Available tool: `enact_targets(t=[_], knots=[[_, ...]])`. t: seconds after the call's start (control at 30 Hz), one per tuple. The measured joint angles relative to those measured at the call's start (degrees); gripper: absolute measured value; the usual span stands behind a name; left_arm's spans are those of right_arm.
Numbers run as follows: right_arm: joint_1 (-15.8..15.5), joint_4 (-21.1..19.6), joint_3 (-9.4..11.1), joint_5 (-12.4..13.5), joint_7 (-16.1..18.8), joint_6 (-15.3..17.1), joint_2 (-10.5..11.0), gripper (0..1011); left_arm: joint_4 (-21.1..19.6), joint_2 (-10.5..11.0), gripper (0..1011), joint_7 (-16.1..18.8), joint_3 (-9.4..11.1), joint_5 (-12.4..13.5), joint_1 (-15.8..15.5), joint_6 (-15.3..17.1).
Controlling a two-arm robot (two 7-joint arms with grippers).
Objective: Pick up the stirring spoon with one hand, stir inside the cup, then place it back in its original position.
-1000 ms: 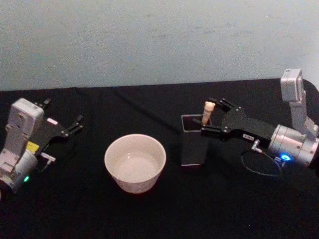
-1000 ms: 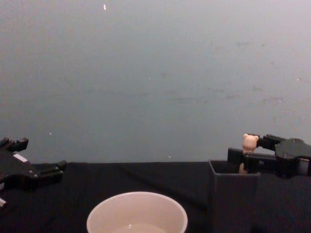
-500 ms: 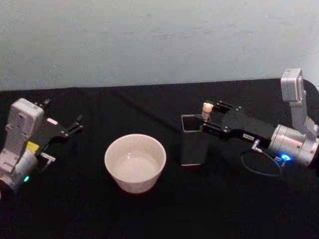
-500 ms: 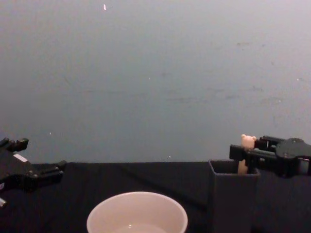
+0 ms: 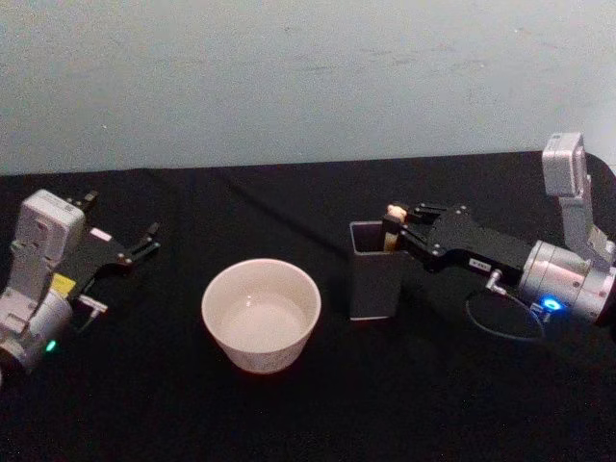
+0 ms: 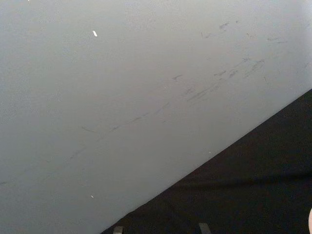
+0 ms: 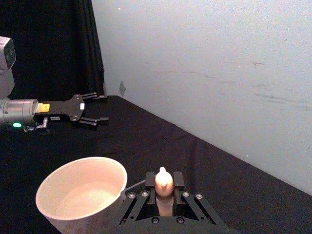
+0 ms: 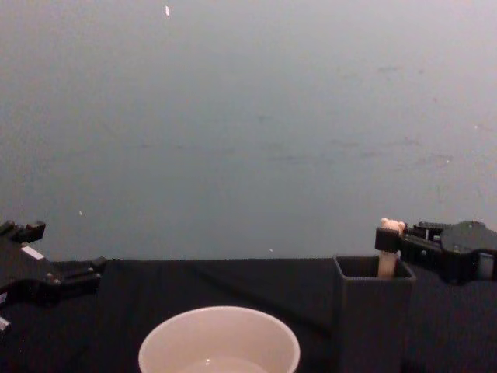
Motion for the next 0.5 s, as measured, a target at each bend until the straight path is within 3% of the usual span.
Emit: enact_targets(t=[0.5], knots=[[-0.01, -0.01, 0.0, 0.0, -0.02, -0.01, 0.0, 205, 0.0, 0.0, 1001, 0.0, 0.0, 0.0, 0.0, 0.0]])
